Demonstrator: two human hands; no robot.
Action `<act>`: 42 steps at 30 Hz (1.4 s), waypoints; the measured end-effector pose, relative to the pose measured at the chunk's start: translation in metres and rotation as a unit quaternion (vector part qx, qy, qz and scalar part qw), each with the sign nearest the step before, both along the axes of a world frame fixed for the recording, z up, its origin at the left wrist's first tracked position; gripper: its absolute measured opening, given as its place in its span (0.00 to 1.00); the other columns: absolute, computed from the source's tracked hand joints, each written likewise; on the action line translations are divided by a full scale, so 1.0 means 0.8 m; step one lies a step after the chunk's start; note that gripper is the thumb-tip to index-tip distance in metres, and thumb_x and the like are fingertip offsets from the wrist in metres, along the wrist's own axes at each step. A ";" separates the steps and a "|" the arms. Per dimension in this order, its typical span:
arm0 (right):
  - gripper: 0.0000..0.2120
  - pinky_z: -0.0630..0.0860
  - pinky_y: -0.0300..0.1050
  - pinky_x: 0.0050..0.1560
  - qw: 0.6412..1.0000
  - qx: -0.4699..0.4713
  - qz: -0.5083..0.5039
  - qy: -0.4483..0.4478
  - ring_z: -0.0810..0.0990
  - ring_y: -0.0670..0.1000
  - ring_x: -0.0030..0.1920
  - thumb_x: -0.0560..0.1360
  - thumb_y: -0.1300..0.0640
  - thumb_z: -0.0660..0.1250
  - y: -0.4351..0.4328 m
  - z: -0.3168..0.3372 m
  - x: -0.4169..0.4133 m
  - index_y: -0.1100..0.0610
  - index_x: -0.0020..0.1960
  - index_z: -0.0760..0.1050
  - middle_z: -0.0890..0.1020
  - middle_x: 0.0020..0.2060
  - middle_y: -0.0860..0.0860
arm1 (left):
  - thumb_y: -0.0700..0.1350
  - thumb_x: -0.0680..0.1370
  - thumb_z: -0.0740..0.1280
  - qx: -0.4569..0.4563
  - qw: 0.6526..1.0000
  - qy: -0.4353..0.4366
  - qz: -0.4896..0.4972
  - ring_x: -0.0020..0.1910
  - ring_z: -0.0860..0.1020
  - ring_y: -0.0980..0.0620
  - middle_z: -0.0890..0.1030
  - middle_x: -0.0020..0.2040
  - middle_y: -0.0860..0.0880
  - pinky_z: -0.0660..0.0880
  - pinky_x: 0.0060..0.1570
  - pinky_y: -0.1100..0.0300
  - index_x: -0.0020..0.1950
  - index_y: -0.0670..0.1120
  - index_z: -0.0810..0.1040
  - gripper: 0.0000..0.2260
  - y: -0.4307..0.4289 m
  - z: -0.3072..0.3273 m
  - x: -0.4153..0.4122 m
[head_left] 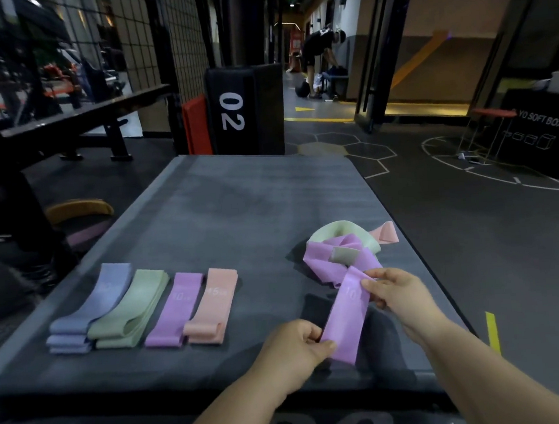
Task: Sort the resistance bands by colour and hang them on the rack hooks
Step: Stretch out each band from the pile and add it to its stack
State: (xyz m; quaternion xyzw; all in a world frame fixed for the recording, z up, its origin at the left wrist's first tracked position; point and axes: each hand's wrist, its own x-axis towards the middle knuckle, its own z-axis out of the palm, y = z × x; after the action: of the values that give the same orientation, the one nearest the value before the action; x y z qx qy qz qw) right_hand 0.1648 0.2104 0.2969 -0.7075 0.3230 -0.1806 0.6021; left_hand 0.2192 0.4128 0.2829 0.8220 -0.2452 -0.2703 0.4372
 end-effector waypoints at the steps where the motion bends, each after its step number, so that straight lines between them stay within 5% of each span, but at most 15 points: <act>1: 0.04 0.75 0.37 0.35 1.000 0.000 0.004 0.009 0.79 0.44 0.30 0.75 0.63 0.70 0.007 0.004 0.006 0.59 0.50 0.80 0.83 0.40 0.54 | 0.50 0.75 0.70 -0.010 1.000 0.015 0.009 0.33 0.73 0.58 0.77 0.33 0.56 0.69 0.37 0.64 0.39 0.51 0.78 0.06 0.009 0.004 0.002; 9: 0.07 0.69 0.35 0.30 0.995 -0.062 0.071 0.040 0.72 0.46 0.28 0.75 0.61 0.70 0.082 0.028 0.086 0.57 0.38 0.79 0.78 0.28 0.50 | 0.49 0.74 0.70 -0.055 0.990 0.045 0.121 0.34 0.74 0.58 0.78 0.34 0.55 0.68 0.35 0.64 0.39 0.49 0.79 0.06 0.086 0.026 0.028; 16: 0.09 0.72 0.33 0.30 0.983 -0.139 0.107 0.056 0.76 0.46 0.29 0.71 0.63 0.72 0.156 0.035 0.164 0.53 0.35 0.78 0.80 0.29 0.48 | 0.52 0.69 0.71 -0.067 0.972 0.027 0.225 0.37 0.75 0.53 0.81 0.36 0.48 0.69 0.40 0.61 0.40 0.41 0.81 0.14 0.150 0.027 0.061; 20: 0.08 0.78 0.44 0.49 0.970 -0.190 0.131 0.077 0.81 0.51 0.39 0.71 0.61 0.73 0.197 0.037 0.201 0.52 0.36 0.77 0.83 0.35 0.51 | 0.53 0.70 0.70 -0.042 0.963 0.004 0.266 0.37 0.76 0.52 0.81 0.36 0.48 0.69 0.38 0.60 0.38 0.43 0.80 0.13 0.179 0.024 0.078; 26: 0.01 0.69 0.39 0.42 0.935 -0.287 0.173 0.114 0.78 0.50 0.45 0.73 0.54 0.70 0.230 0.034 0.238 0.51 0.44 0.80 0.82 0.41 0.49 | 0.52 0.73 0.70 0.008 0.947 -0.040 0.318 0.46 0.78 0.53 0.82 0.44 0.54 0.68 0.41 0.62 0.43 0.50 0.78 0.07 0.204 0.012 0.098; 34: 0.06 0.77 0.45 0.53 0.897 -0.357 0.185 0.181 0.80 0.53 0.52 0.71 0.54 0.66 0.250 0.011 0.260 0.44 0.39 0.76 0.83 0.46 0.48 | 0.53 0.75 0.64 0.066 0.931 -0.136 0.333 0.44 0.75 0.50 0.78 0.43 0.53 0.67 0.40 0.59 0.44 0.51 0.68 0.08 0.213 0.002 0.104; 42: 0.10 0.72 0.46 0.59 0.874 -0.398 0.183 0.209 0.77 0.53 0.58 0.71 0.54 0.65 0.249 0.001 0.268 0.44 0.50 0.80 0.83 0.52 0.47 | 0.55 0.77 0.65 0.077 0.930 -0.139 0.331 0.42 0.70 0.50 0.67 0.35 0.56 0.66 0.43 0.59 0.43 0.51 0.66 0.11 0.211 -0.002 0.102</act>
State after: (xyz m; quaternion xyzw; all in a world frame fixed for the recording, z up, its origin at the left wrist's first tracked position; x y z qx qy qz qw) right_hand 0.3791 0.4097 0.2976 -0.9551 0.2067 -0.0288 0.2102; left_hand 0.3011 0.5813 0.2811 0.9170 0.0045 -0.0115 0.3987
